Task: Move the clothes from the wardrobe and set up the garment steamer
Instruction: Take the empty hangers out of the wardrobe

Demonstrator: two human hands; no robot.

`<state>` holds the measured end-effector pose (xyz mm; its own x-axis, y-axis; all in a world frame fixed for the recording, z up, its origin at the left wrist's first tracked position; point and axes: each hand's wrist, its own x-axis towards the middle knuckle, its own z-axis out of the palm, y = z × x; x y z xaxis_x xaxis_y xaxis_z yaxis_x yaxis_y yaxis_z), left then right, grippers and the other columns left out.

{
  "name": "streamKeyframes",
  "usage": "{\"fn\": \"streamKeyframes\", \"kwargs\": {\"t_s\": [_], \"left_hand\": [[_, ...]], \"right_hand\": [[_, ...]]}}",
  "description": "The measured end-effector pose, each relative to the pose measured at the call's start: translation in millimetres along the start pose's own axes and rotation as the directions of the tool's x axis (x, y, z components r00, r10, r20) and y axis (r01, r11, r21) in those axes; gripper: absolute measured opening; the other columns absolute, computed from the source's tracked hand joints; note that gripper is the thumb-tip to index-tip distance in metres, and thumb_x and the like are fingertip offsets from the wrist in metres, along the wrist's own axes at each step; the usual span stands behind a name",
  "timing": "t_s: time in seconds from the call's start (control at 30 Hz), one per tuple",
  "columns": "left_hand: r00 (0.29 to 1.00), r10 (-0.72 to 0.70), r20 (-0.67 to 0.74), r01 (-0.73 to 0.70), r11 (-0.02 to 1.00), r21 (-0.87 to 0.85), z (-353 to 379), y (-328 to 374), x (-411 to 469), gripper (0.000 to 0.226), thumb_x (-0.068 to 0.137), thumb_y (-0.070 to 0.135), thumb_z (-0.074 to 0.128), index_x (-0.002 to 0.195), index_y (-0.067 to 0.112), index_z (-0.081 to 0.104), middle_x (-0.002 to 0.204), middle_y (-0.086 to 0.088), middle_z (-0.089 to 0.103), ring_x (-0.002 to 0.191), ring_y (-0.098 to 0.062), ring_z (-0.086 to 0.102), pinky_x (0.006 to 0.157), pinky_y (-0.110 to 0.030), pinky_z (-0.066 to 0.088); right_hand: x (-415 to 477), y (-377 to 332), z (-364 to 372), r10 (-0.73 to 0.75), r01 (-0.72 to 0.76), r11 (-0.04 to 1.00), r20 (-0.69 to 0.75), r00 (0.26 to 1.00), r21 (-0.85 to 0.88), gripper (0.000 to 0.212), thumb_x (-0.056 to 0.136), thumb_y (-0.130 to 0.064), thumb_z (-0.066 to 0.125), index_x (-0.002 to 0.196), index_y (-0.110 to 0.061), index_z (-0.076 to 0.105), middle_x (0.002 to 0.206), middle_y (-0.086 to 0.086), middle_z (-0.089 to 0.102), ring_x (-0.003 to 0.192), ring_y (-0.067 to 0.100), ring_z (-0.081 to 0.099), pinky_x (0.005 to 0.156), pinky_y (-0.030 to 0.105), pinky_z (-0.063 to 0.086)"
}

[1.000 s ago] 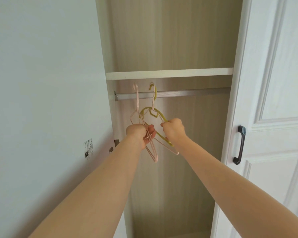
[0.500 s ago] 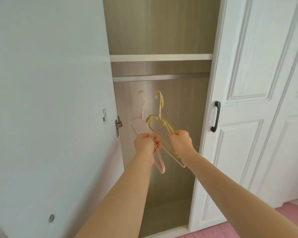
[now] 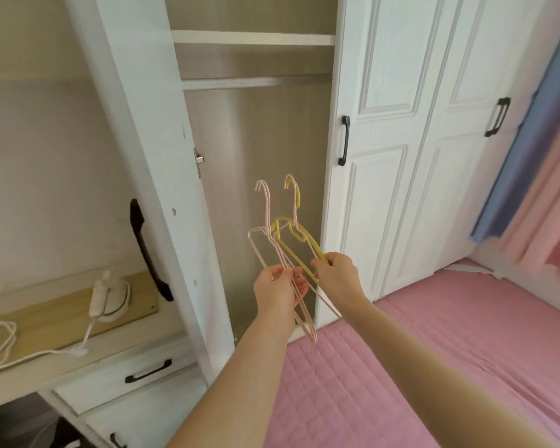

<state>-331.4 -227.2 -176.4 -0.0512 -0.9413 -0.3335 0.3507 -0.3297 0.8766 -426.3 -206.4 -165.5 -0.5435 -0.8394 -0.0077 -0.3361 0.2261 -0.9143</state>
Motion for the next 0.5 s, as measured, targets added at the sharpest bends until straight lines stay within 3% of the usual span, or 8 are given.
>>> {"fn": "streamKeyframes", "kwargs": {"t_s": [0.2, 0.33, 0.5], "left_hand": [[0.993, -0.074, 0.087, 0.07, 0.997, 0.045, -52.8, -44.3, -73.3, 0.015, 0.096, 0.001, 0.05, 0.109, -0.001, 0.056, 0.087, -0.014, 0.068, 0.068, -0.019, 0.065, 0.064, -0.031, 0.06], [0.981, -0.13, 0.142, 0.113, 0.986, 0.12, -85.5, -71.1, -113.4, 0.011, 0.093, 0.004, 0.056, 0.104, 0.002, 0.059, 0.092, -0.014, 0.068, 0.075, -0.02, 0.064, 0.079, -0.036, 0.057], [0.979, -0.154, 0.134, 0.116, 0.96, 0.254, -119.5, -102.6, -148.5, 0.013, 0.088, 0.011, 0.065, 0.101, 0.009, 0.064, 0.093, -0.006, 0.064, 0.081, -0.018, 0.059, 0.071, -0.028, 0.053]], "right_hand": [[-103.5, 40.5, -12.6, 0.065, -0.065, 0.998, -0.039, 0.997, -0.004, 0.021, 0.094, -0.014, 0.043, 0.092, -0.005, 0.062, 0.078, 0.006, 0.062, 0.06, 0.014, 0.048, 0.051, 0.024, 0.037], [-169.9, 68.0, -17.5, 0.082, -0.084, 0.996, -0.039, 0.996, -0.041, 0.021, 0.095, -0.017, 0.045, 0.086, -0.006, 0.061, 0.076, 0.005, 0.06, 0.059, 0.013, 0.046, 0.048, 0.024, 0.035], [-236.4, 94.6, -21.3, 0.135, -0.135, 0.99, 0.009, 0.991, -0.042, 0.019, 0.094, -0.018, 0.046, 0.084, -0.011, 0.061, 0.08, 0.006, 0.067, 0.069, 0.02, 0.059, 0.061, 0.033, 0.048]]}}
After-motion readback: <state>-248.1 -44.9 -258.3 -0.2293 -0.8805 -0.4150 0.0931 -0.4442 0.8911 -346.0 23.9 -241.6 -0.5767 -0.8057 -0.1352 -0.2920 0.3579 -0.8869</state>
